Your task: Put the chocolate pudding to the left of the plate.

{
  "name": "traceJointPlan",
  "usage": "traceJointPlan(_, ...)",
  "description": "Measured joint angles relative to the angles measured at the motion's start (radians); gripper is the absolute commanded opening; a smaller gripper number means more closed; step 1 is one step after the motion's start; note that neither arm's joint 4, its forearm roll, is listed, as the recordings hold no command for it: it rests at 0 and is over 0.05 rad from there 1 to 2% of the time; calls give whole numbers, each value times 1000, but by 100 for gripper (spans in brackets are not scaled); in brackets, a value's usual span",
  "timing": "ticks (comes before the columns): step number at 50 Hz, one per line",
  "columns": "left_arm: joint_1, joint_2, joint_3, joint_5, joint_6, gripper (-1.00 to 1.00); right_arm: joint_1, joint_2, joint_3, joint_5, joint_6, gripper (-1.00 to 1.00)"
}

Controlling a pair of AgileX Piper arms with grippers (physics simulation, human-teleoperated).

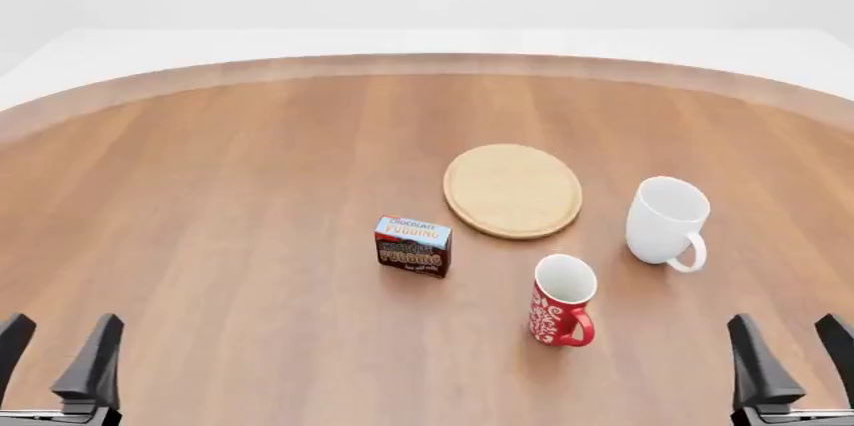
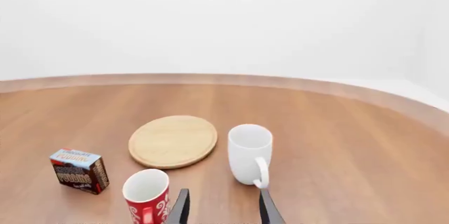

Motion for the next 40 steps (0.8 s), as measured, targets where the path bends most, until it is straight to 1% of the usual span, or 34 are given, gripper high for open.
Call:
traceJointPlan(8,0,3,-1,-1,0,100,5,19,0,-8,4,100)
traceJointPlan(12,0,3,-2,-1,0,100,1,14,-3,-5,22,100)
traceJointPlan(16,0,4,-2,-1,0,100,0,9,-20,10,28,100)
traceJointPlan(19,0,4,-2,-1,0,100,8,13,-47,25,20,100)
traceJointPlan(25,0,4,-2,-1,0,100,47,71,-150,50,-36,100)
traceJointPlan(31,0,4,-2,-1,0,100,96,177,-285,77,-98,100)
traceJointPlan(40,0,4,-3,-1,0,100,140,369,-527,139,-149,100)
